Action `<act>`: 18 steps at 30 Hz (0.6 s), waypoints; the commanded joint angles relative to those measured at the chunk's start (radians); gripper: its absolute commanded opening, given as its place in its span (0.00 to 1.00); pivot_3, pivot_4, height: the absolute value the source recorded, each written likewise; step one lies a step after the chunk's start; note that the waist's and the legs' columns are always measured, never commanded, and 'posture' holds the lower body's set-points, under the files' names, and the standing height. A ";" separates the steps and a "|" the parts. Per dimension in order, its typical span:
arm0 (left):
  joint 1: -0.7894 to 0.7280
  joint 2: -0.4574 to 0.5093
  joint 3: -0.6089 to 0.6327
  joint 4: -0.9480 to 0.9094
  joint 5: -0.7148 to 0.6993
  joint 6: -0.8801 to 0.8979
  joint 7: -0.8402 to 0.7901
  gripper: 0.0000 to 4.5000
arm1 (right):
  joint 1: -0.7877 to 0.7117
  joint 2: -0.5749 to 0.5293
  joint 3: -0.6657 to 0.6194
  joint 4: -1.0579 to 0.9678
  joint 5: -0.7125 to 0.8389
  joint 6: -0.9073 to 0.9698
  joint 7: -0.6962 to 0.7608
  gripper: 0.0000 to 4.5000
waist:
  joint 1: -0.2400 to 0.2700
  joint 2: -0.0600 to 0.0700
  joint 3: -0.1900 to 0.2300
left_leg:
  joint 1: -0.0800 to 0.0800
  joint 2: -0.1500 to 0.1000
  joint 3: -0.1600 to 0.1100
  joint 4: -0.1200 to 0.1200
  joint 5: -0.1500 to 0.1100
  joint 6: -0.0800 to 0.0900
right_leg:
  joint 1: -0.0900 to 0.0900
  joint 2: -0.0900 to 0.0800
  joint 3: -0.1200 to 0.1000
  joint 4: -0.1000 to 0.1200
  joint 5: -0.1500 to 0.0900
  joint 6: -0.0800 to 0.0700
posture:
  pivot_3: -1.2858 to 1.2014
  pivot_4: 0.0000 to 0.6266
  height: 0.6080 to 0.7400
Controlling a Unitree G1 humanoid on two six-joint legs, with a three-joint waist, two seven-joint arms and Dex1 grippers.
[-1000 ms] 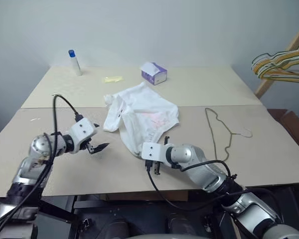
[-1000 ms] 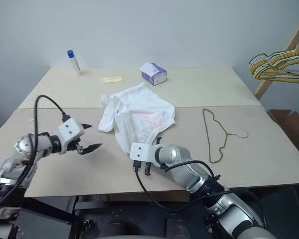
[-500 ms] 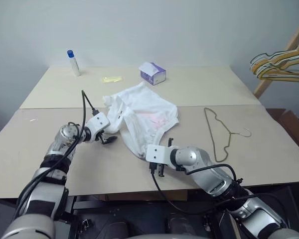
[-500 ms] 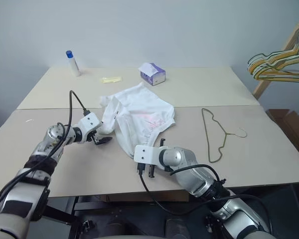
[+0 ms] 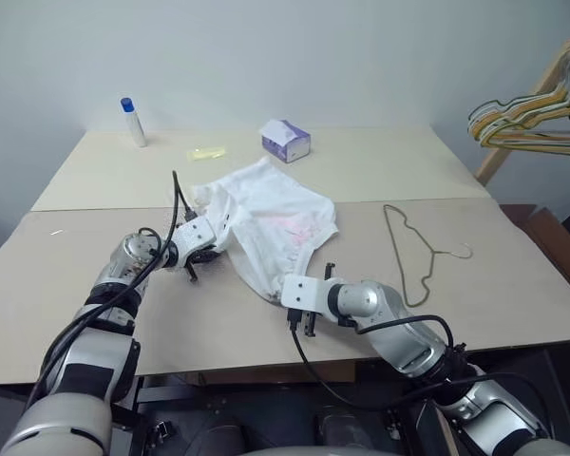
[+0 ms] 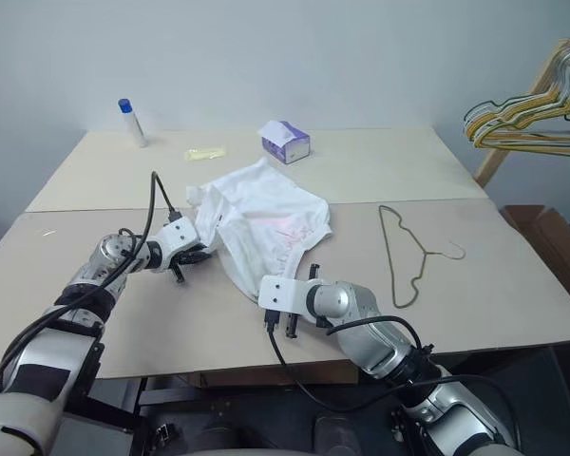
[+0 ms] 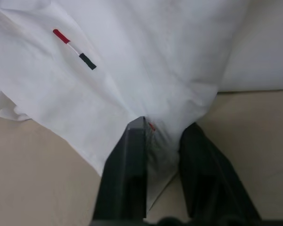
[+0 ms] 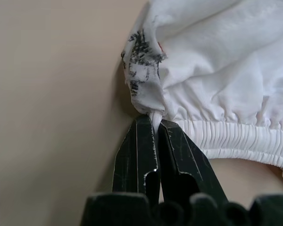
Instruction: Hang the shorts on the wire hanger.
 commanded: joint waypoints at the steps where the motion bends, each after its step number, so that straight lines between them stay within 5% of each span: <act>1: -0.006 0.043 0.004 -0.028 0.018 -0.010 0.009 0.01 | -0.021 -0.001 -0.047 0.017 -0.023 -0.002 -0.033 0.00 | -0.003 0.000 0.000 | 0.000 0.000 0.000 0.000 0.000 0.000 | 0.000 0.000 0.000 0.000 0.000 0.000 | 0.49 0.00 1.00; 6: 0.066 0.151 0.009 -0.177 0.017 -0.062 -0.079 0.01 | -0.056 -0.069 -0.089 0.070 -0.052 -0.102 -0.054 0.00 | -0.009 0.000 0.000 | -0.001 0.000 0.000 0.000 0.000 0.000 | -0.001 0.000 0.000 0.000 0.000 0.000 | 0.49 0.00 1.00; 9: 0.187 0.267 0.039 -0.426 -0.067 -0.052 -0.245 0.01 | -0.087 -0.148 -0.104 0.098 -0.079 -0.192 -0.039 0.00 | -0.020 0.000 0.000 | -0.003 0.000 0.001 0.000 0.000 0.000 | -0.004 0.000 0.000 0.000 0.000 0.000 | 0.49 0.00 1.00; 18: 0.594 0.533 0.172 -1.225 -0.250 0.366 -0.412 0.01 | -0.080 -0.298 -0.080 0.038 -0.135 -0.351 0.118 0.00 | -0.019 0.001 0.000 | -0.012 0.001 0.002 0.000 0.000 0.000 | -0.015 0.000 0.002 0.004 0.000 0.000 | 0.51 0.00 1.00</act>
